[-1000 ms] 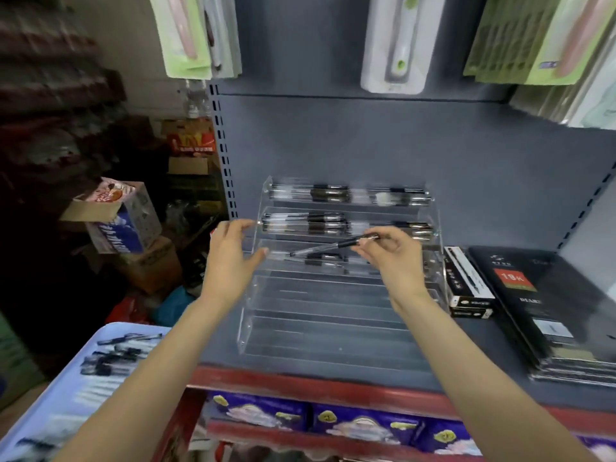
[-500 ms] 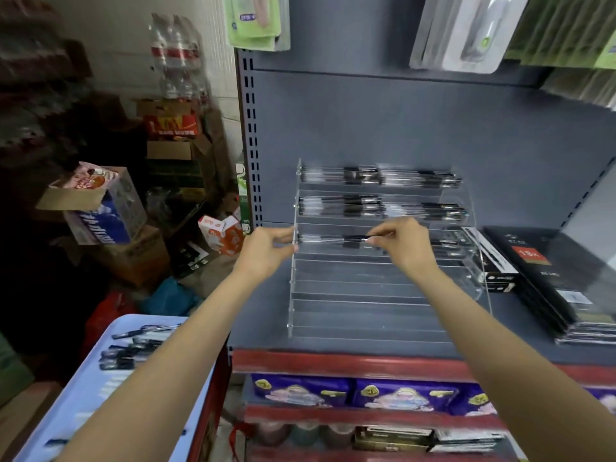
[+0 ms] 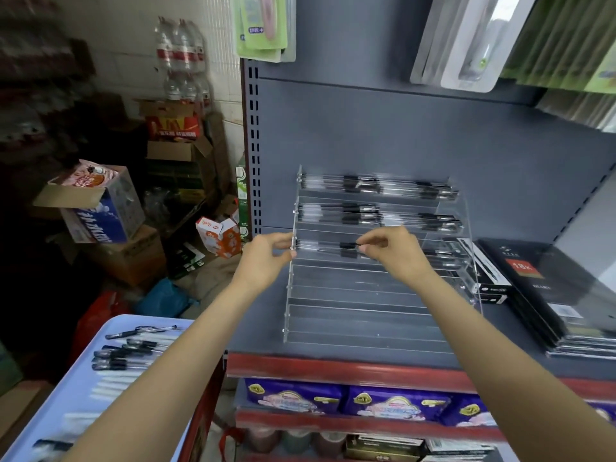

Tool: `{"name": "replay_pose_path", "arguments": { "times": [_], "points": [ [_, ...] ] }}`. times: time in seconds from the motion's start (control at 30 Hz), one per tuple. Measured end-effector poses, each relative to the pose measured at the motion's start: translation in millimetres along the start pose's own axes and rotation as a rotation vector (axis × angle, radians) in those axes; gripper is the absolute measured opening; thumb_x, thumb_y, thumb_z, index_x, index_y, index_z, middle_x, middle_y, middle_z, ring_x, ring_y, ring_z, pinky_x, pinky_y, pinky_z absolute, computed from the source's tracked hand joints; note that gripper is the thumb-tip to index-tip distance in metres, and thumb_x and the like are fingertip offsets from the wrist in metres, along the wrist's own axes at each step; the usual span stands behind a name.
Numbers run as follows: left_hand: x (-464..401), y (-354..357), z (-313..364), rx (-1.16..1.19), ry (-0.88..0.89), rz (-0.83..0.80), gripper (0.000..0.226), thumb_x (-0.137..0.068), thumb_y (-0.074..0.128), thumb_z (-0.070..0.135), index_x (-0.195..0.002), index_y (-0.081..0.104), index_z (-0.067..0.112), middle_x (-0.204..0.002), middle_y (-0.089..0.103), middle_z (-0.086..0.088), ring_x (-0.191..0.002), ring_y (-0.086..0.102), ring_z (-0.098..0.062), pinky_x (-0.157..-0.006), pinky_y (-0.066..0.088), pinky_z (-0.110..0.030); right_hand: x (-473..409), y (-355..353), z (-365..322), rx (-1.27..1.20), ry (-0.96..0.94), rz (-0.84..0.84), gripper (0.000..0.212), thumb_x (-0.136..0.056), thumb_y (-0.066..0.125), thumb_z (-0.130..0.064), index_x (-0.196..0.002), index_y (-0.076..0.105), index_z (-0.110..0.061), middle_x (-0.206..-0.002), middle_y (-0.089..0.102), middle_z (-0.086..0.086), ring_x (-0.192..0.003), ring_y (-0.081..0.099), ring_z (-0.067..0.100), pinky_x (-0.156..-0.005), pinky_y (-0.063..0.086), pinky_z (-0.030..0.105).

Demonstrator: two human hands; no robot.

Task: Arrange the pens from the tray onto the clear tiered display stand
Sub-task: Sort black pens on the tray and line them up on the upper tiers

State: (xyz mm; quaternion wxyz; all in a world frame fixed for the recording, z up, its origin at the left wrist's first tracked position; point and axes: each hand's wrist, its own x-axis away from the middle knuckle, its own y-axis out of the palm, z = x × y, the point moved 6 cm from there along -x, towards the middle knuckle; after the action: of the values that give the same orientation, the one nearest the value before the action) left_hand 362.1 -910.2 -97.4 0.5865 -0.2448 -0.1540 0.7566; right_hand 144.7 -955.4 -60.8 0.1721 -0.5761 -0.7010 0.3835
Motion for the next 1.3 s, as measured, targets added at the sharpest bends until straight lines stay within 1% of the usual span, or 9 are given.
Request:
{"name": "replay_pose_path", "arguments": {
  "times": [0.1,0.3,0.47,0.57,0.7,0.87,1.0,1.13,1.3],
  "points": [
    [12,-8,6,0.034,0.027,0.071,0.033,-0.087,0.064,0.019,-0.119,0.06,0.016,-0.114,0.064,0.002,-0.105,0.059,-0.012,-0.093,0.044,-0.024,16,5,-12,-0.079,-0.035,0.067,0.013,-0.085,0.066,-0.012,-0.096,0.072,-0.014,-0.09,0.067,-0.004,-0.081,0.059,0.007,-0.066,0.038,-0.003],
    [57,-36,-10,0.045,0.025,0.13,0.013,-0.088,0.061,0.018,-0.1,0.065,0.022,-0.092,0.067,0.005,-0.088,0.063,-0.011,-0.083,0.05,-0.028,54,55,-43,-0.198,-0.078,-0.03,0.012,-0.083,0.068,-0.011,-0.094,0.071,-0.013,-0.087,0.066,-0.008,-0.078,0.059,0.006,-0.071,0.04,0.001],
    [120,-61,-48,-0.046,-0.069,0.241,0.011,-0.091,0.058,0.015,-0.099,0.065,0.018,-0.088,0.065,0.005,-0.08,0.059,-0.003,-0.076,0.046,-0.023,89,122,-69,-0.274,-0.116,-0.208,0.013,-0.085,0.066,-0.015,-0.097,0.071,-0.016,-0.091,0.066,-0.009,-0.082,0.06,0.004,-0.072,0.044,0.008],
    [165,-67,-83,-0.129,-0.191,0.279,0.011,-0.093,0.055,0.022,-0.101,0.062,0.021,-0.09,0.065,0.0,-0.084,0.06,-0.013,-0.077,0.047,-0.029,118,169,-82,-0.313,-0.127,-0.354,0.015,-0.087,0.064,-0.014,-0.101,0.07,-0.013,-0.098,0.07,-0.001,-0.084,0.061,0.009,-0.075,0.046,0.013],
    [229,-79,-140,-0.273,-0.367,0.289,0.021,-0.095,0.052,0.018,-0.111,0.063,0.011,-0.101,0.067,-0.011,-0.08,0.055,-0.02,-0.073,0.043,-0.03,161,241,-91,-0.255,-0.163,-0.56,0.018,-0.09,0.06,-0.015,-0.107,0.068,-0.012,-0.108,0.069,0.004,-0.093,0.065,0.015,-0.074,0.044,0.016],
    [294,-105,-214,-0.467,-0.518,0.156,0.03,-0.097,0.039,0.004,-0.121,0.056,0.003,-0.128,0.053,-0.017,-0.112,0.051,-0.036,-0.087,0.044,-0.045,209,324,-93,-0.149,-0.117,-0.782,0.037,-0.097,0.049,-0.017,-0.134,0.049,-0.012,-0.138,0.051,0.007,-0.125,0.05,0.023,-0.103,0.041,0.035],
    [314,-135,-249,-0.57,-0.52,0.071,0.043,-0.093,0.042,0.003,-0.136,0.044,0.006,-0.142,0.042,-0.015,-0.127,0.042,-0.034,-0.098,0.04,-0.043,228,373,-107,-0.078,-0.081,-0.813,0.051,-0.099,0.046,-0.019,-0.146,0.029,-0.018,-0.152,0.031,0.007,-0.125,0.047,0.031,-0.102,0.042,0.043],
    [314,-156,-279,-0.656,-0.458,-0.067,0.049,-0.097,0.041,0.016,-0.144,0.031,0.01,-0.153,0.026,-0.008,-0.141,0.026,-0.021,-0.11,0.029,-0.034,220,400,-131,0.022,-0.138,-0.64,0.047,-0.098,0.047,-0.017,-0.143,0.035,-0.016,-0.145,0.035,0.007,-0.134,0.032,0.027,-0.11,0.032,0.039],
    [306,-172,-309,-0.66,-0.45,-0.175,0.049,-0.099,0.039,0.023,-0.146,0.028,0.015,-0.156,0.02,-0.002,-0.143,0.02,-0.019,-0.111,0.029,-0.04,210,426,-150,0.22,-0.21,-0.569,0.035,-0.098,0.045,-0.014,-0.133,0.046,-0.013,-0.131,0.044,0.008,-0.125,0.036,0.025,-0.095,0.042,0.038]
  ]
}}
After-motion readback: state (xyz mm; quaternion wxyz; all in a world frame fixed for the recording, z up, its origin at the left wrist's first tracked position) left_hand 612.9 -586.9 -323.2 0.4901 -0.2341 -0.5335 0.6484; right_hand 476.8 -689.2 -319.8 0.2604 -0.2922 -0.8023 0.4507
